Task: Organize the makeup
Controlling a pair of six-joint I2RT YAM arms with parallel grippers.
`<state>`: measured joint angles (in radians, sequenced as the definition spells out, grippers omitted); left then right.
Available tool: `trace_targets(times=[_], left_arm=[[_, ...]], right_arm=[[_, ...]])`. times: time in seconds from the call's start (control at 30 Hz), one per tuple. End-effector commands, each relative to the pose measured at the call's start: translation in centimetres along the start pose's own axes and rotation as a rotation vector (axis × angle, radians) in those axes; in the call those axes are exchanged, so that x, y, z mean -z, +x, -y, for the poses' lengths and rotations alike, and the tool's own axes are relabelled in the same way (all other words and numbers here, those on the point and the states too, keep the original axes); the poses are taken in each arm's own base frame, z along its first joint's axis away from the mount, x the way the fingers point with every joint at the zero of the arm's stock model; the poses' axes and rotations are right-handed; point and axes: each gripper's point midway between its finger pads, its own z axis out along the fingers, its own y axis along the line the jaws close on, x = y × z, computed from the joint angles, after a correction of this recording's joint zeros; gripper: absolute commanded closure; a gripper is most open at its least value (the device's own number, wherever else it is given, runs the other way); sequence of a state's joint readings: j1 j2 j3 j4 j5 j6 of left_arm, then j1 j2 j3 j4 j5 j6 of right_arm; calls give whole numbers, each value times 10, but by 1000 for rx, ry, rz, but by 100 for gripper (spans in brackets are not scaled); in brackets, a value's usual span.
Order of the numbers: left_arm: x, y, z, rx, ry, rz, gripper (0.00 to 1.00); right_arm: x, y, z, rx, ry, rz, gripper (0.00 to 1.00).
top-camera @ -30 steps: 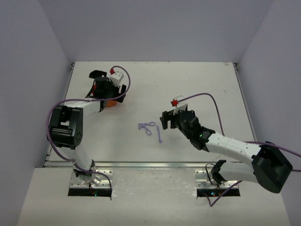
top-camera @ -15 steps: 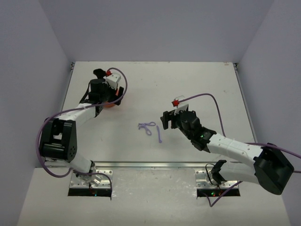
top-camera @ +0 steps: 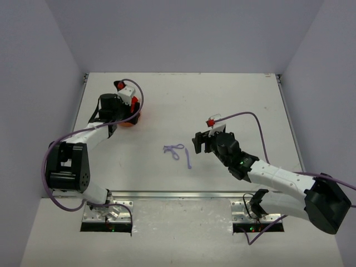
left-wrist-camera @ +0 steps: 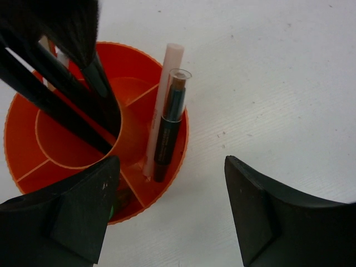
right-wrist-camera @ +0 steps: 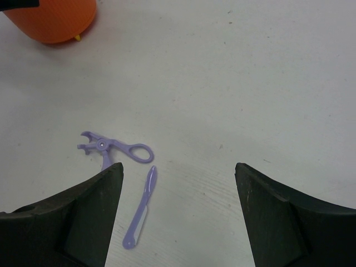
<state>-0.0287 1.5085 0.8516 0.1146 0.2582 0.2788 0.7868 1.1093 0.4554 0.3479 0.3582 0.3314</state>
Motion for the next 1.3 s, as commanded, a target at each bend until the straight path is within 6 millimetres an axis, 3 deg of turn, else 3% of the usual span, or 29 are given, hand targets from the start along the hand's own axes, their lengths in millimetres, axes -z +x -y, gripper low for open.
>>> trace_targets(times=[0.0,0.17,0.6,0.73,1.03,1.27], left_arm=[[8,-16,-15,12,-45,51,27],[15,-5,-43,16,-100,28,26],[17,10,-75,37,-178,15,26],[16,6,-93,23,-255,36,26],[10,-4,-98,34,-261,57,25],[18,-15,-75,62,-166,106,25]], right_arm=[[3,-12,7,1,30,45,19],[5,-12,8,1,30,51,19],[7,-8,10,-1,35,48,18],[8,-8,11,2,39,48,18],[6,-2,13,16,47,24,18],[3,5,12,24,50,-5,18]])
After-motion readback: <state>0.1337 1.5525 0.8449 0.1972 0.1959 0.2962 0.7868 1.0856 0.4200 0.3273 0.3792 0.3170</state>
